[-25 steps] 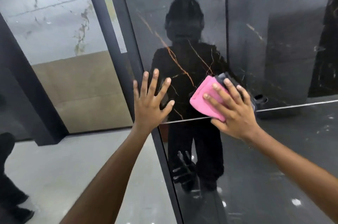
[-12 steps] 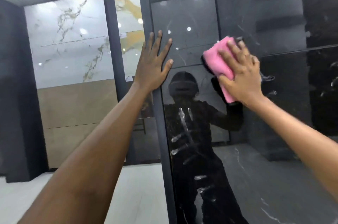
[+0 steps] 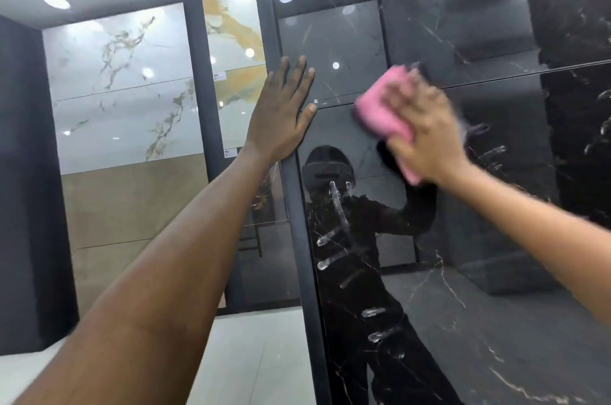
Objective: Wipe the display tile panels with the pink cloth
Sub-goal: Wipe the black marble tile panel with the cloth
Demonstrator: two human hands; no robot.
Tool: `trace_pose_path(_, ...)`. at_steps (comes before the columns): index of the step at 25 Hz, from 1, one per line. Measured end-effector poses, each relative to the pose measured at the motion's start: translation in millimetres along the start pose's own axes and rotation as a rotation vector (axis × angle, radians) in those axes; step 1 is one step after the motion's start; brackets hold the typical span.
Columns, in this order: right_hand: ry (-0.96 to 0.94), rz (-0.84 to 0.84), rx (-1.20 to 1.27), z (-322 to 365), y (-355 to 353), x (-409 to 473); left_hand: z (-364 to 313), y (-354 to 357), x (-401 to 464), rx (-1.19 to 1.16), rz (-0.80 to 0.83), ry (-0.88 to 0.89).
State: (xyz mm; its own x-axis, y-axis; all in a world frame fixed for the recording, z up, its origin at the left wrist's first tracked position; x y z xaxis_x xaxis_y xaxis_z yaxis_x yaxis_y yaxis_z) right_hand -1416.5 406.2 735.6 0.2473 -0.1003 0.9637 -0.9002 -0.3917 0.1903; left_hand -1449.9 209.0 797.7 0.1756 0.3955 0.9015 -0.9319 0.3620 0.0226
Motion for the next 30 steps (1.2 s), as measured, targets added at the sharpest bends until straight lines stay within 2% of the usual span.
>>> trace_pose_path(2, -0.489, 0.185, 0.118, 89, 13, -94, 2, -1, 0, -0.013, 0.011, 0.021)
trace_pose_path(3, -0.735, 0.335, 0.139, 118, 12, -143, 3, -1, 0, -0.013, 0.016, 0.038)
trace_pose_path(4, -0.892, 0.414, 0.143, 125, 8, -167, 4, -1, -1, -0.016, 0.02, 0.056)
trace_pose_path(5, -0.966, 0.393, 0.154, 118, 7, -160, 3, 0, -1, -0.023, 0.021, 0.069)
trace_pose_path(6, -0.885, 0.321, 0.127, 104, 10, -124, 4, 0, -1, -0.03, 0.018, 0.077)
trace_pose_path(9, -0.268, 0.095, 0.0, 39, 13, 26, 2, -4, 5, -0.02, -0.02, 0.136)
trace_pose_path(10, -0.198, 0.059, 0.026, 42, 17, 39, 4, -5, 9, -0.017, -0.027, 0.159)
trace_pose_path(12, -0.319, 0.109, 0.108, 83, 31, -5, 11, -4, 13, -0.025, -0.012, 0.169)
trace_pose_path(15, -0.831, 0.452, 0.207, 161, 19, -168, 12, -1, 12, 0.003, 0.006, 0.168)
trace_pose_path(16, -0.969, 0.537, 0.22, 166, 12, -199, 10, 0, 11, -0.001, 0.013, 0.16)
trace_pose_path(17, -1.047, 0.554, 0.255, 162, 8, -202, 8, 0, 8, -0.012, 0.014, 0.145)
trace_pose_path(18, -1.011, 0.481, 0.262, 155, 12, -173, 8, -1, 5, -0.026, 0.006, 0.13)
trace_pose_path(21, -0.472, 0.183, 0.166, 103, 28, -23, 9, 2, 3, -0.034, -0.014, 0.139)
trace_pose_path(22, -0.362, 0.122, 0.158, 97, 29, -4, 10, 2, 4, -0.025, -0.013, 0.145)
trace_pose_path(23, -0.34, 0.08, 0.163, 101, 28, -11, 11, 2, 6, -0.016, -0.011, 0.147)
trace_pose_path(24, -0.389, 0.112, 0.164, 114, 29, -43, 11, 1, 7, -0.007, -0.004, 0.141)
trace_pose_path(25, -0.49, 0.224, 0.177, 134, 30, -95, 11, 1, 6, 0.004, 0.011, 0.127)
trace_pose_path(28, -0.963, 0.606, 0.267, 184, 1, -249, 8, 1, -1, 0.015, 0.039, 0.089)
trace_pose_path(29, -1.087, 0.688, 0.333, 179, -7, -262, 7, 1, -4, 0.015, 0.031, 0.071)
trace_pose_path(30, -1.125, 0.677, 0.379, 168, -9, -245, 6, 0, -6, 0.015, 0.021, 0.05)
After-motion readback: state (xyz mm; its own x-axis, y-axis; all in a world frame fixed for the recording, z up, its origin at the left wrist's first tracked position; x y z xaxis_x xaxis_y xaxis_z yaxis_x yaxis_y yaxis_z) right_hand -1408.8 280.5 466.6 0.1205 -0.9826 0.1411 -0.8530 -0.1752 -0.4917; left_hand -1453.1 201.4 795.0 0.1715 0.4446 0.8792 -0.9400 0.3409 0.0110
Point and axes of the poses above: each hand's wrist, its own x-axis towards the middle knuckle, its own y-axis out of the palm, z = x × y, the point moved 10 cm from there along x, towards the middle knuckle, and after that the axes turned 15 degrees about -z, right-handed, at the moved point
